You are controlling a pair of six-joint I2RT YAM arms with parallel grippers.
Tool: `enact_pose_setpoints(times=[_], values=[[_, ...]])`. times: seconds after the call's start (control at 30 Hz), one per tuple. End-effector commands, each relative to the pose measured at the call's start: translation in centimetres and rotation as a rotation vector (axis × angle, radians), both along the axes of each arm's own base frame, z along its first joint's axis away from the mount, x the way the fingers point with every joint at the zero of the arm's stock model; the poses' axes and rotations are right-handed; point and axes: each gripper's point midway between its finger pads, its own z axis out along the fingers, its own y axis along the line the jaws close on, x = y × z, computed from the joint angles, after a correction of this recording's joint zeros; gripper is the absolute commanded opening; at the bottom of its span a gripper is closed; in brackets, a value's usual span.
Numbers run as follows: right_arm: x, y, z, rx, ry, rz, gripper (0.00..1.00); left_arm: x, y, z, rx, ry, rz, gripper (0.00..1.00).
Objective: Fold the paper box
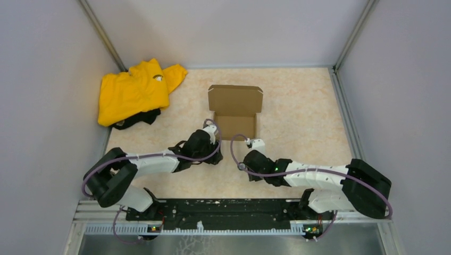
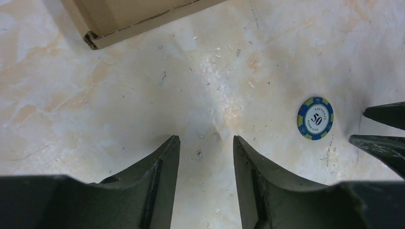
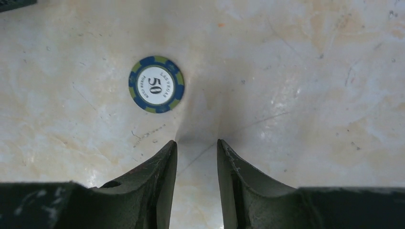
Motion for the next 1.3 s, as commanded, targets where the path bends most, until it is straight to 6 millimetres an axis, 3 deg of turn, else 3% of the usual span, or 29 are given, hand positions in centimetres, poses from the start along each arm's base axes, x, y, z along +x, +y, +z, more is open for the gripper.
enact_pose_setpoints(times=[0.0,0.13,0.23,0.47,0.83,1.27], values=[[0.4,1.6,-0.6,-0.011,-0.028,0.047,0.38,-0.2,-1.3,0.1,-0.039,0.048,-0.027,0.48],[0.6,2.4,-1.0,0.006,-0.044,0.075,0.47,-0.5,-1.2,-0.6,-0.025,0.077,-0.023,0.43],[0.7,2.5,-1.1,0.014,-0.059,0.090,0.47,-0.7,-1.3,-0.9,-0.029,0.090,-0.025,0.41],[1.1,2.9,-0.7,0.013,-0.083,0.114,0.47,-0.8,-2.1,-1.3,-0.032,0.119,-0.046,0.30],[1.1,3.0,-0.9,-0.016,-0.081,0.145,0.42,-0.7,-2.0,-2.1,0.026,0.139,-0.053,0.27],[0.9,3.3,-1.9,-0.114,-0.090,0.154,0.39,-2.5,-3.5,-3.6,0.050,0.217,-0.136,0.24]])
